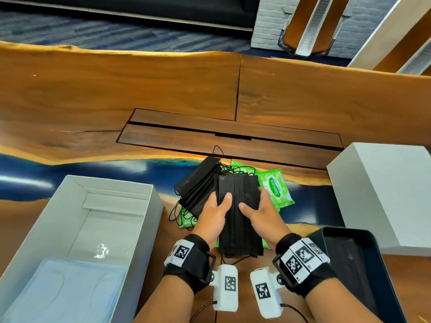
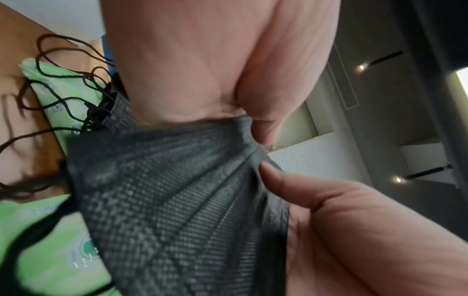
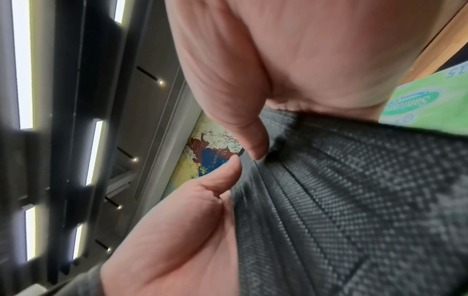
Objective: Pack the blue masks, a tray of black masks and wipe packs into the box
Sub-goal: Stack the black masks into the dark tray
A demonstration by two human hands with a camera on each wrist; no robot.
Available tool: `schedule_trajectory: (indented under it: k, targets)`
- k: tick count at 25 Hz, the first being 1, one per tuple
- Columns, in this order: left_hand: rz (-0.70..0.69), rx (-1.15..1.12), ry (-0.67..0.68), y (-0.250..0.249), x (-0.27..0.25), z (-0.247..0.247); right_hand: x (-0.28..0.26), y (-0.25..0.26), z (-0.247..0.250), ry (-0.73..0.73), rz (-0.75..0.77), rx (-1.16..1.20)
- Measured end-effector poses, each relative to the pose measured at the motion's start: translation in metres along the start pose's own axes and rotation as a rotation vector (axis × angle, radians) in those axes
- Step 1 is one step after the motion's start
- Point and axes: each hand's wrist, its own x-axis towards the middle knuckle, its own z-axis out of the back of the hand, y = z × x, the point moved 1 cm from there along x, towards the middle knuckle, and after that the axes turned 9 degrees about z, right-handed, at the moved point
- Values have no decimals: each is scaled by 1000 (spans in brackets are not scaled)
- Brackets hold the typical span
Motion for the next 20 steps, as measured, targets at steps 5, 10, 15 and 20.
schedule_trajectory:
  k: [5, 10, 15, 20]
  targets:
    - [97, 22, 17, 4, 1, -4, 3, 0, 0, 58, -19, -47]
    - [151, -326, -75, -4, 4, 3, -3, -3, 10, 55, -114, 62]
    - [179, -614, -34, -9, 9, 6, -14, -16, 14, 48, -251, 374]
    - [169, -484, 3, -19, 3, 30, 4, -10, 35, -171, -206, 561]
